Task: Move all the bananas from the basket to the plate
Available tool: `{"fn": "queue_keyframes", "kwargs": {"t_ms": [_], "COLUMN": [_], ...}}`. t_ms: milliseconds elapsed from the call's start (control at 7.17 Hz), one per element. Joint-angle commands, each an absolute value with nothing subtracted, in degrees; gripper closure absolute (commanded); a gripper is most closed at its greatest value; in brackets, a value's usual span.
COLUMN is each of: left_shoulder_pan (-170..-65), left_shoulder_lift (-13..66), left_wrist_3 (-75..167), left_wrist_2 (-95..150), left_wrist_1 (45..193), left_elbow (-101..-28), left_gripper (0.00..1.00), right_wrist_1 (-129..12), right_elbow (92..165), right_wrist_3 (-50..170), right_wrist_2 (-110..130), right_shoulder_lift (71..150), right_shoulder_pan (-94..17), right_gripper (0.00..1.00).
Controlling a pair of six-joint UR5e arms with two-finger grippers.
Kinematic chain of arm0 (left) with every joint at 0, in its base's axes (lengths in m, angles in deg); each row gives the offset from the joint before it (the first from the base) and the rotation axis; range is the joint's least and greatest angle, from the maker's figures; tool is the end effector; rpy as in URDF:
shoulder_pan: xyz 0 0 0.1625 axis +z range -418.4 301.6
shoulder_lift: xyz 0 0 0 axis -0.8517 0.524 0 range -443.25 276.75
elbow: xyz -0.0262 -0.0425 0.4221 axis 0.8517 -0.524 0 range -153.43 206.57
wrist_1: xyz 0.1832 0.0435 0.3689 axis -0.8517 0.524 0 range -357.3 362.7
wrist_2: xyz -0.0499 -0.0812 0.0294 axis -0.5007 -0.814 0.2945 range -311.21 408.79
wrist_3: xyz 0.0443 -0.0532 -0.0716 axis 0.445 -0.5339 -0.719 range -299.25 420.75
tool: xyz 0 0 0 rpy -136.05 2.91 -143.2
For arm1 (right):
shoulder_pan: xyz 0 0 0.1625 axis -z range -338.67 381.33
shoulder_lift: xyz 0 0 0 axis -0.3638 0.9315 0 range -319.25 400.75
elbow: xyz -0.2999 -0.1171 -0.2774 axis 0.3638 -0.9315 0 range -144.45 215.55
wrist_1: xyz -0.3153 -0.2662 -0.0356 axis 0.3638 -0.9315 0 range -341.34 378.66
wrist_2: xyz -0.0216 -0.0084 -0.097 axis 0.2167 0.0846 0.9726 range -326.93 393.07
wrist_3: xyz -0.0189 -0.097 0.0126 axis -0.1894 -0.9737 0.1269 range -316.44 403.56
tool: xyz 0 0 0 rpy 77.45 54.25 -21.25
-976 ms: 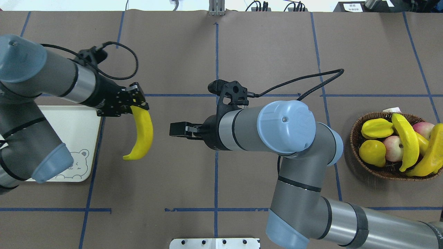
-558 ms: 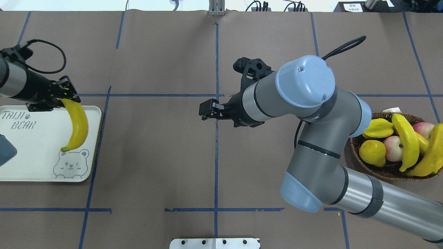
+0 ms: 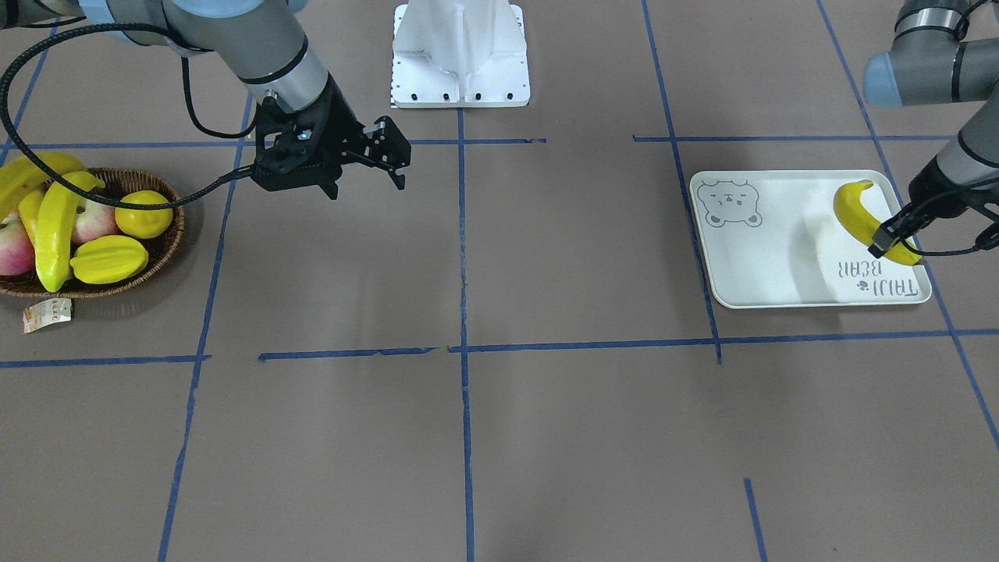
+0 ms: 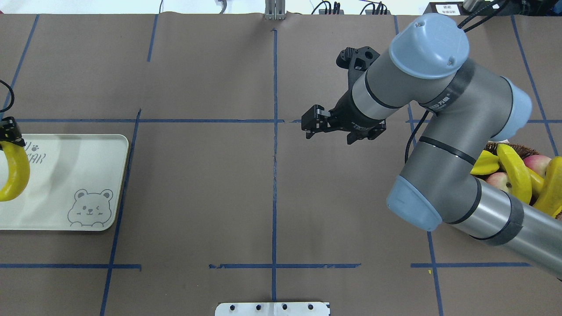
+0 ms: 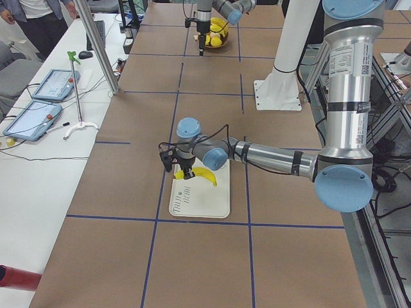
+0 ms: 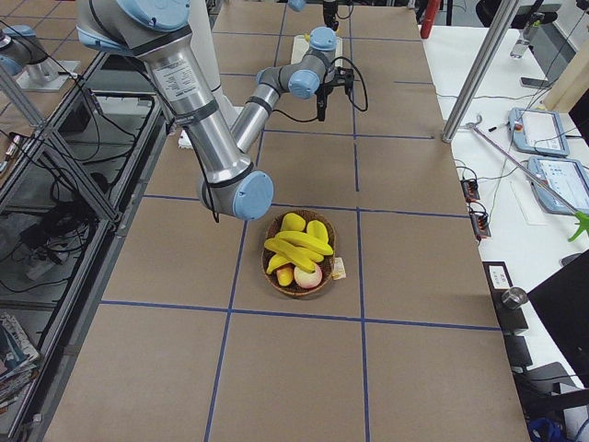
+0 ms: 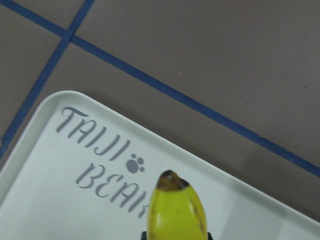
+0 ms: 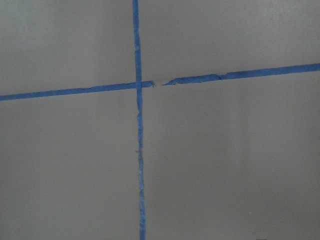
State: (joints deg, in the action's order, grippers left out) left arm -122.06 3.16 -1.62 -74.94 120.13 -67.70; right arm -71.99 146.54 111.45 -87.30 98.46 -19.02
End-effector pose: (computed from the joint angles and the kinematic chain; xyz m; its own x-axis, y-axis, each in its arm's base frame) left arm 0.1487 -0.4760 0.6080 0.6385 -0.4203 -0.6447 0.3759 0.9013 -0.2153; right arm -0.3962 -0.4453 0.1802 0.5235 0.0184 0.8519 -0.0597 0.9981 0.0151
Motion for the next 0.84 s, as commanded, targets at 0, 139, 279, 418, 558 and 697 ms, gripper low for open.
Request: {"fn": "queue_keyframes", "kwargs": {"t_ms": [0,139,279,418,558,697], "left_shoulder_pan": [-122.9,-122.9,-122.8,-122.9,-124.3,-128.1], "left_shoulder_lift": [3.0,3.0,3.5,3.8,3.8,4.1], "left_wrist_3": [2.2,2.0,1.7,1.9,2.0,2.0], "left_wrist_2": [-77.2,-77.2,-77.2,-77.2,-79.9,-87.6], "left_wrist_1": [120.4,124.4,129.2,129.9,129.8,129.5], "left_elbow": [-63.6,-60.4,-57.2,-57.5,-58.5,-60.9], "left_gripper": [0.88,0.59,0.46,0.01,0.00,0.00], "right_wrist_1": [-73.2,-73.2,-73.2,-73.2,-73.3,-73.3], "right_elbow": [147.5,147.4,147.3,147.3,147.4,147.8], "right_wrist_3": [110.3,110.3,110.3,110.2,109.2,106.5], "right_wrist_2": [-87.4,-87.4,-87.4,-87.5,-87.5,-87.8], "right_shoulder_lift": [99.1,99.3,99.6,99.8,100.6,101.5], "right_shoulder_pan": [-19.3,-19.3,-19.3,-19.4,-19.8,-21.2], "right_gripper": [0.00,0.00,0.00,0.00,0.00,0.00]}}
